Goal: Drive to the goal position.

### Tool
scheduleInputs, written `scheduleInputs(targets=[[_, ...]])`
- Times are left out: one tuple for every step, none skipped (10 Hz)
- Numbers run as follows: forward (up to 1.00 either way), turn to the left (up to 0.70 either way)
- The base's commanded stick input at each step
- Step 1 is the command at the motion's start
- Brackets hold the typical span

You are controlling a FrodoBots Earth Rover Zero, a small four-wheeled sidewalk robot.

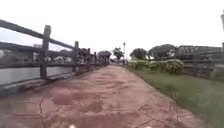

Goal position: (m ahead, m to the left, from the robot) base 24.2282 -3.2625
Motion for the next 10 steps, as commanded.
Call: scheduleInputs(targets=[[1.00, 0.02], [1.00, 0.02], [1.00, 0.02], [1.00, 0.02], [1.00, 0.02], [1.00, -0.01], [1.00, -0.07], [1.00, 0.02], [1.00, -0.04], [1.00, -0.09]])
